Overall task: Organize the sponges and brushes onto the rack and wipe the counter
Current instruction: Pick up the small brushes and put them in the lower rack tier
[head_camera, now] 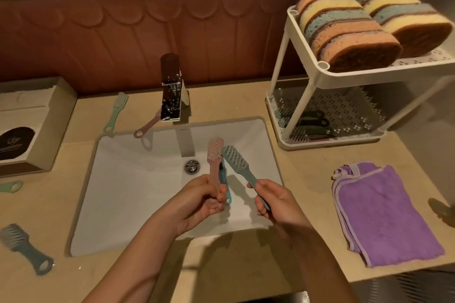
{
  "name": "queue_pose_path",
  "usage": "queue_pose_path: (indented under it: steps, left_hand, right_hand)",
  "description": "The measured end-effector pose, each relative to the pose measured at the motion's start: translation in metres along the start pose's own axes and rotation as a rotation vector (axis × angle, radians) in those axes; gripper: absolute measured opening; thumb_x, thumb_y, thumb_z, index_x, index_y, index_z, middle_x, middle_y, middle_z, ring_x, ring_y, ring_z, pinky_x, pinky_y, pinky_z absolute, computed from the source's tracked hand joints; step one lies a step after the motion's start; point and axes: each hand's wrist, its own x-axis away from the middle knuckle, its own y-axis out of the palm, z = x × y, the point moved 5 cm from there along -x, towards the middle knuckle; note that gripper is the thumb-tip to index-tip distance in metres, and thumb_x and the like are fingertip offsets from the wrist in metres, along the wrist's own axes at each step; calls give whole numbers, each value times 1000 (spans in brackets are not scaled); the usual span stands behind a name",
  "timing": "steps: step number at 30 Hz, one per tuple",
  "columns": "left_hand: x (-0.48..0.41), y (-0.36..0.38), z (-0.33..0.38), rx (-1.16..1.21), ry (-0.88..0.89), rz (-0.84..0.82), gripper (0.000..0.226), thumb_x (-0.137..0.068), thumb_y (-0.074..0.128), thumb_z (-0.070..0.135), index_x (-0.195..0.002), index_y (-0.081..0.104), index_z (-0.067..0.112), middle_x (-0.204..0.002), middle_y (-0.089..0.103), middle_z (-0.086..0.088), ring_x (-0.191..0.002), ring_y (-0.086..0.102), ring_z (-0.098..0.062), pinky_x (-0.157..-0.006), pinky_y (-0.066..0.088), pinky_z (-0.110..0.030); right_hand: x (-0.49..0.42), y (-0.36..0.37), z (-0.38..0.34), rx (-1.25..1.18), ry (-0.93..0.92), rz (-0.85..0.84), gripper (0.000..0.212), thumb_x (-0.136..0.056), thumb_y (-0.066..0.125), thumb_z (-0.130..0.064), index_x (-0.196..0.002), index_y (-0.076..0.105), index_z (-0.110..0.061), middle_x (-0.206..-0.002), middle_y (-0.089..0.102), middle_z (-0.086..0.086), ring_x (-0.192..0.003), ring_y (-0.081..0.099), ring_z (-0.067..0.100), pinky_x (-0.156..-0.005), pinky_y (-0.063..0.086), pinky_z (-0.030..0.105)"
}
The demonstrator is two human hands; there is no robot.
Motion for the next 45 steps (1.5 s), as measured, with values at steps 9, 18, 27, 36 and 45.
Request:
queue_pose_path:
  steps: [9, 18, 27, 36, 45]
  left_hand:
    - [-29, 30, 13, -133, 184, 160, 20, -94, 51, 28, -92, 51, 8, -53, 43, -1, -44, 33, -9, -40, 29, -18]
    - [-47, 69, 11, -252, 271, 232, 20, -93, 56, 20, -105, 55, 4, -66, 50, -5, -51, 42, -10, -47, 40, -19]
    - [-68, 107, 3, -99, 196, 184, 16, -93, 55, 22, -97, 50, 8, -57, 47, -2, -43, 43, -7, -45, 41, -19]
    - [-80, 112, 3, 150, 100, 287, 27, -96, 44, 31, -74, 44, 15, -63, 37, -1, -47, 34, -11, -43, 31, -18]
    - [-88, 91, -3, 218, 74, 381, 26, -94, 47, 28, -72, 46, 16, -63, 43, 2, -43, 38, -8, -39, 33, -17]
  right_hand:
    - [1, -46, -23, 260, -74, -2, 35, -95, 49, -22, -82, 69, 2, -41, 40, -5, -43, 36, 6, -51, 31, 19]
    - [-4, -70, -61, 760, -348, 255, 33, -89, 58, -28, -122, 59, -24, -124, 58, -4, -118, 48, 16, -102, 40, 39]
    - [-17, -85, -82, 994, -519, 226, 32, -88, 59, -30, -119, 61, -21, -116, 61, -2, -110, 46, 16, -92, 43, 37]
    - [-43, -151, -81, 922, -468, 329, 26, -87, 62, -17, -113, 65, -14, -111, 63, 4, -95, 59, 21, -84, 49, 43]
    - [-163, -181, -105, 1070, -333, 336, 33, -90, 56, -16, -122, 58, -7, -124, 59, 17, -115, 53, 32, -96, 39, 36]
